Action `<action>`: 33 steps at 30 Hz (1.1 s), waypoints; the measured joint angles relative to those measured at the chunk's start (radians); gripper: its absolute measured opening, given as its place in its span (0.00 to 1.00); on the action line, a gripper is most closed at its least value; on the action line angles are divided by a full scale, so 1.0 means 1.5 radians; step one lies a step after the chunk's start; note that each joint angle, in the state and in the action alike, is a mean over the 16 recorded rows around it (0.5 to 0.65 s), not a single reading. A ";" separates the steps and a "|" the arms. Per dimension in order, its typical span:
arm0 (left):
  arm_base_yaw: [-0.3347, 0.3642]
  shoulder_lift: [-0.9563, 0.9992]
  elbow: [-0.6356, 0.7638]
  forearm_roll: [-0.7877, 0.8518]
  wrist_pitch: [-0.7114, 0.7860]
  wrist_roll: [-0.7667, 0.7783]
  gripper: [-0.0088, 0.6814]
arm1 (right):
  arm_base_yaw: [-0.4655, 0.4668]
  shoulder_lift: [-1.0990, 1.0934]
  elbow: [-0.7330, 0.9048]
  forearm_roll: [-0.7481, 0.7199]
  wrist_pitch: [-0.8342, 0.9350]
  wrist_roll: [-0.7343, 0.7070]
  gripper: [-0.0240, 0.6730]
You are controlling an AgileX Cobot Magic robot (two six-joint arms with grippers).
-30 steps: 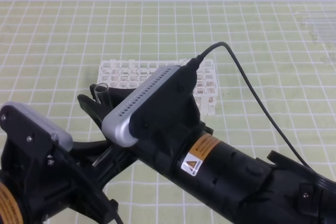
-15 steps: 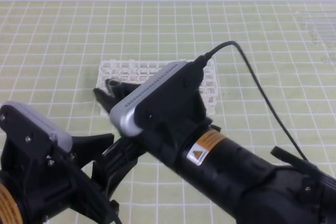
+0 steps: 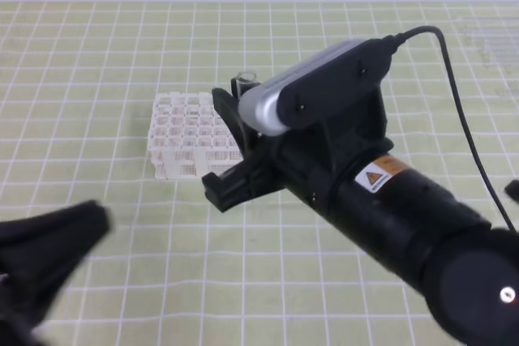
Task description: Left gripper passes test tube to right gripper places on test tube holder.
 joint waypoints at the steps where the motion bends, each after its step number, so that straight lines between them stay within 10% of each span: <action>1: 0.000 -0.029 0.001 -0.001 0.013 0.000 0.11 | -0.004 -0.002 0.000 0.002 0.008 -0.001 0.16; 14: 0.000 -0.311 0.123 -0.042 0.041 0.000 0.01 | -0.029 -0.013 0.000 0.008 0.059 -0.010 0.16; 33: -0.001 -0.326 0.292 -0.052 0.004 0.001 0.01 | -0.032 -0.014 0.000 0.006 0.077 -0.011 0.16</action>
